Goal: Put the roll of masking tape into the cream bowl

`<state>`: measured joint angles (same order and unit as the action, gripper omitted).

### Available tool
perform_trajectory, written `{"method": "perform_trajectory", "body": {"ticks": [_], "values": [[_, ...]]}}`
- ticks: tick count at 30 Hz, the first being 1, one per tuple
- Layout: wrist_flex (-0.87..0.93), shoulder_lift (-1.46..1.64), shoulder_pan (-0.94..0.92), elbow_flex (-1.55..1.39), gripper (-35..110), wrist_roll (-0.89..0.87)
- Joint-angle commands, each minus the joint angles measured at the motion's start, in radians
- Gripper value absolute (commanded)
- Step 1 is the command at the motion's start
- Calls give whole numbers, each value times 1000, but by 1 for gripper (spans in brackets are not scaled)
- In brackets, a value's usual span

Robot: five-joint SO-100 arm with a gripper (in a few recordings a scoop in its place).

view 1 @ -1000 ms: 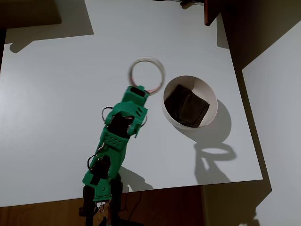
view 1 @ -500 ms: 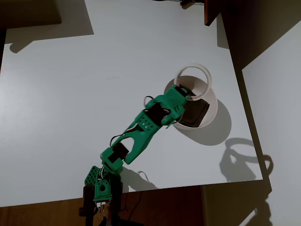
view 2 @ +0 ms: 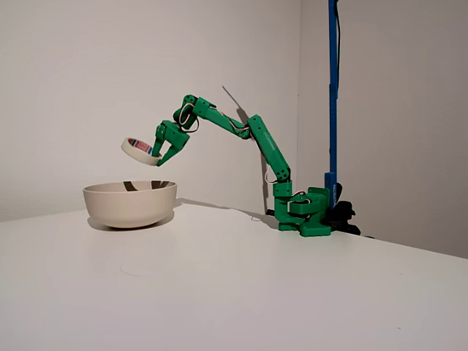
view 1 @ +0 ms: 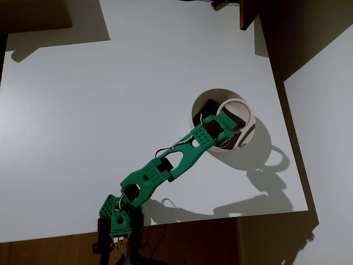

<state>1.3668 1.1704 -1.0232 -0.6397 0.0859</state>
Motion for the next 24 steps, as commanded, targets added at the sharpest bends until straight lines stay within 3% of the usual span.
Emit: {"method": "perform_trajectory", "body": {"ticks": [1,10,14,24], "values": [[26,14,-15,95,-8,32],[15,-58,-17,95,-8,35],[12,-61,-14,95,6,11],[-3,-60,-14,95,6,-34]]}}
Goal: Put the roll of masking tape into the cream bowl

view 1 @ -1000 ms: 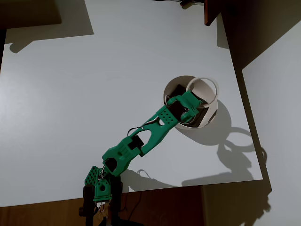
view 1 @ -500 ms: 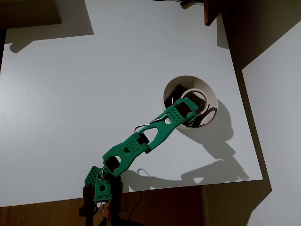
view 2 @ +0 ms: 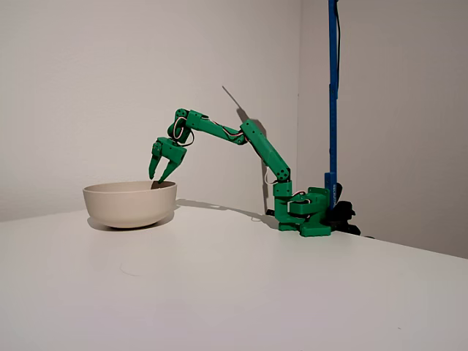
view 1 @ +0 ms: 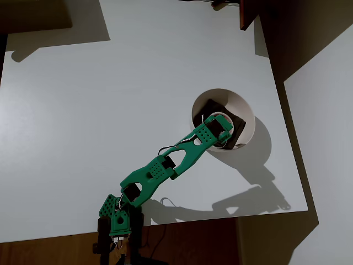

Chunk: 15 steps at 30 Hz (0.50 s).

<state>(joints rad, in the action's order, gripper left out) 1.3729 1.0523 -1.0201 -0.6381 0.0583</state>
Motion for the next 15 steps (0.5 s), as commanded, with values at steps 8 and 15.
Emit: {"method": "perform_trajectory", "body": {"ticks": [8,15], "values": [[-8,163,12,94,-8,-84],[179,400,195,91,-8,-109]]}}
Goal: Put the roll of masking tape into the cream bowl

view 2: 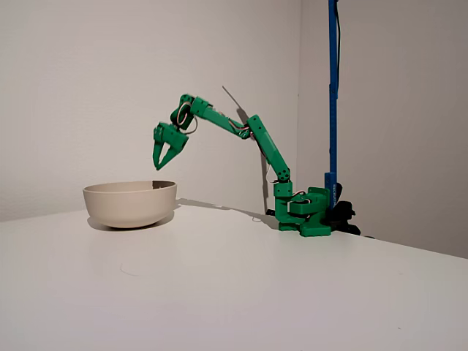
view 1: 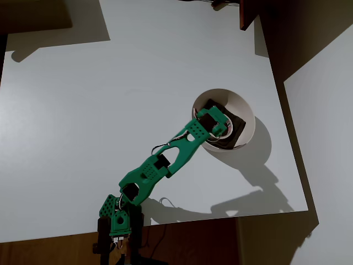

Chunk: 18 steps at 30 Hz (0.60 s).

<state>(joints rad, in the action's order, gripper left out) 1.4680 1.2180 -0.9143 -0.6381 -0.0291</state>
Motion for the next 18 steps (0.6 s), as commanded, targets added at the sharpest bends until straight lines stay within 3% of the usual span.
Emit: {"method": "perform_trajectory", "body": {"ticks": [1,11,18], "values": [[109,270,121,91,-8,-23],[374,606,482,60,-8,-25],[244,1005,716,-439,-8,21]]}}
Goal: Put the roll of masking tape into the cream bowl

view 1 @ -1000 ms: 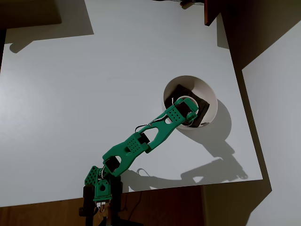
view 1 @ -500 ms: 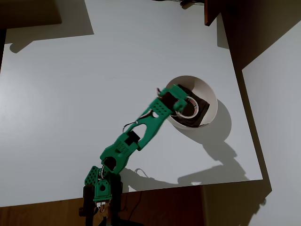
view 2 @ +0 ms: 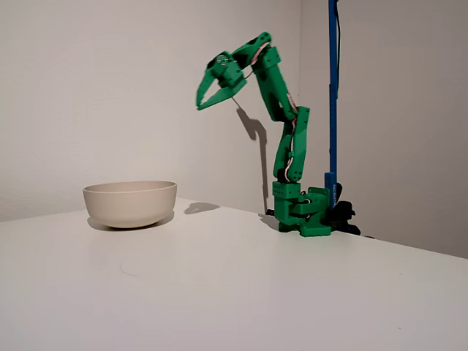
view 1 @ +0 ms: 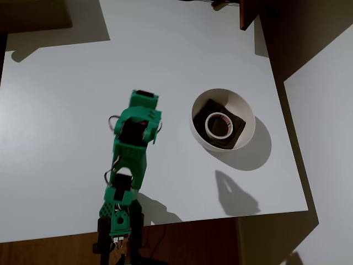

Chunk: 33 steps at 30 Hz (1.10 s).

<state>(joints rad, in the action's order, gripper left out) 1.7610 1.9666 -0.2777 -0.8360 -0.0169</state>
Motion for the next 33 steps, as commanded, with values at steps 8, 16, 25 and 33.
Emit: {"method": "perform_trajectory", "body": {"ticks": [8,16,25,33], "values": [[-216,663,233,-833,-8,44],[-393,923,293,-1330,-8,54],[-505,1164,304,-1724,-8,66],[-474,1424,321,-1979,-8,84]]}}
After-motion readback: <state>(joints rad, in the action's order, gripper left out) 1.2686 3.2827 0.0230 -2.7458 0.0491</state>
